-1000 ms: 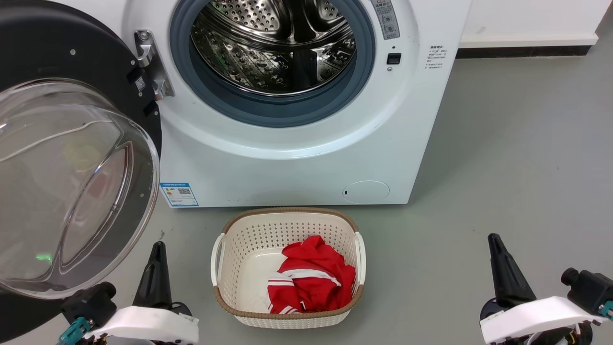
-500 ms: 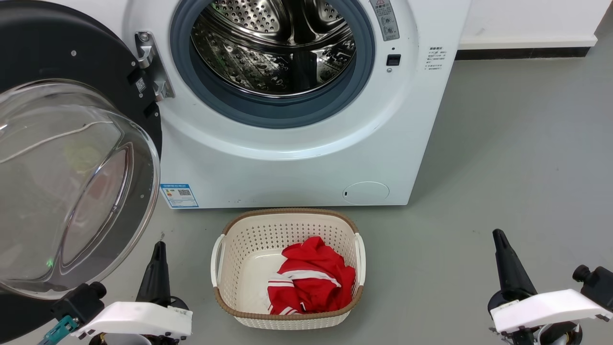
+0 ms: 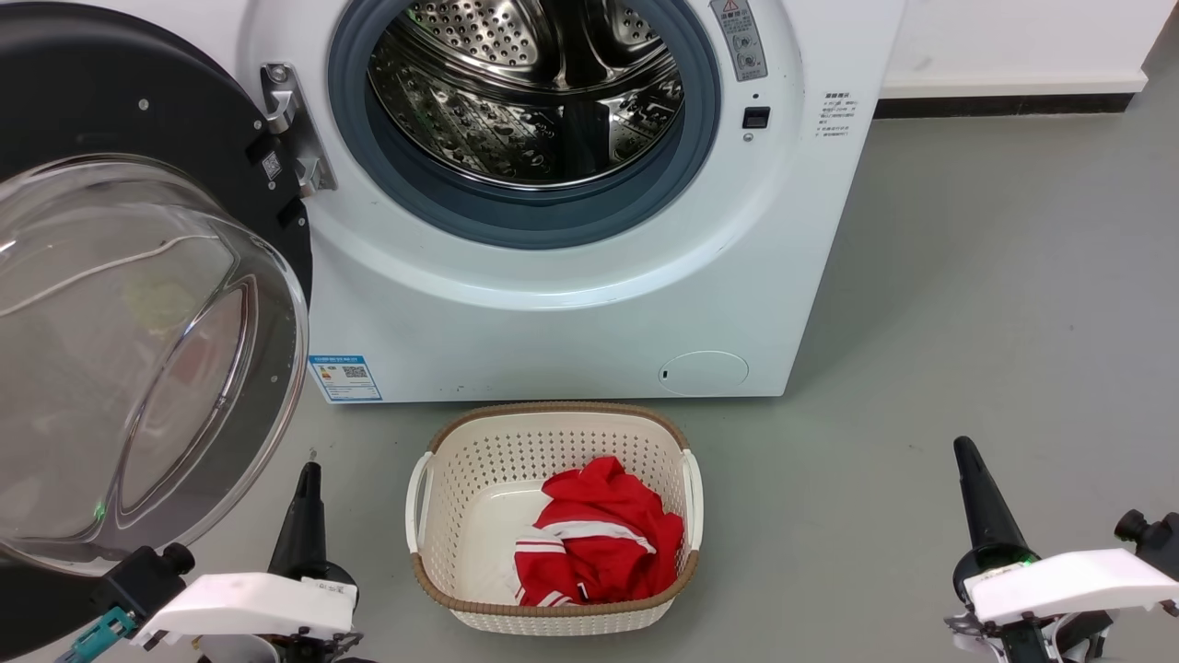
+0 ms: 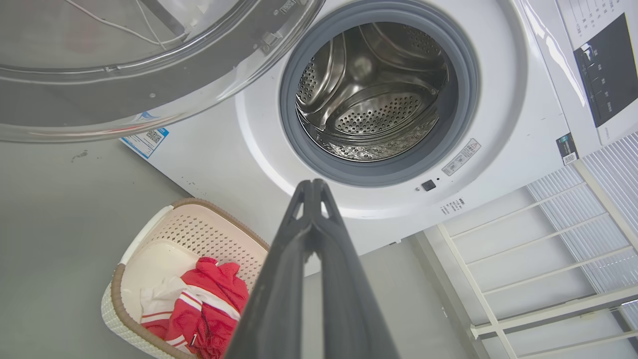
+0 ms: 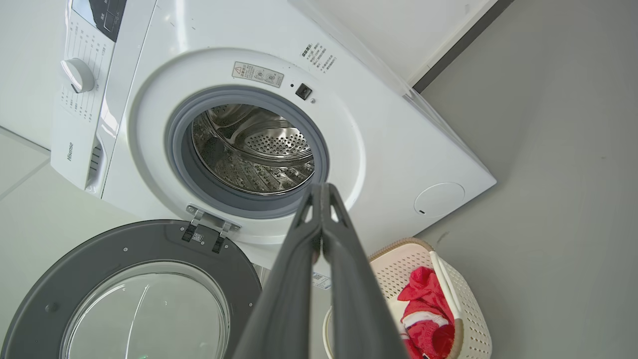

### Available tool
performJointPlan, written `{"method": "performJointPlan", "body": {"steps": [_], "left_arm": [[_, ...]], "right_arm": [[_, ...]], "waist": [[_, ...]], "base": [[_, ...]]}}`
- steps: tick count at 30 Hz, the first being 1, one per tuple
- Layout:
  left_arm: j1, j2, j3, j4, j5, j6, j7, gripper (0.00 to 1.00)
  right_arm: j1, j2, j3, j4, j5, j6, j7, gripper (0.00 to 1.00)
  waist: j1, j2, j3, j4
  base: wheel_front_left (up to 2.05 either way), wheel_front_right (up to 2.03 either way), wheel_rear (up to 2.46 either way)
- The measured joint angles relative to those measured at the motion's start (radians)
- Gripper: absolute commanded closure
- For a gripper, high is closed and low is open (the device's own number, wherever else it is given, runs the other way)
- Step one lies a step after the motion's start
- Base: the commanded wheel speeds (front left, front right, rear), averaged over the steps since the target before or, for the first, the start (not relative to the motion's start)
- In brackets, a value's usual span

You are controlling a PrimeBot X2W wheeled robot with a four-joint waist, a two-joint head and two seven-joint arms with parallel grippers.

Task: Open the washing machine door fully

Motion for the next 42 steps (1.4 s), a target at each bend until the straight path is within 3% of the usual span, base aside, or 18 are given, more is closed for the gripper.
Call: {"method": "performJointPlan", "body": {"steps": [14, 42], "left_arm": [[-0.020, 0.000, 0.009, 0.021, -0.190, -0.009, 0.046, 1.00], [-0.048, 0.000, 0.020, 0.053, -0.463, -0.019, 0.112, 1.00]], "right_arm": [[-0.020, -0.002, -0.016, 0.022, 0.179, 0.000, 0.033, 1.00], [-0.051, -0.002, -0.043, 0.055, 0.432, 0.000, 0.088, 1.00]], "waist": [[0.0000, 0.0000, -0.004, -0.001], [0.0000, 0.0000, -0.012, -0.002]], "base": [[0.00, 0.00, 0.00], [0.00, 0.00, 0.00]]}}
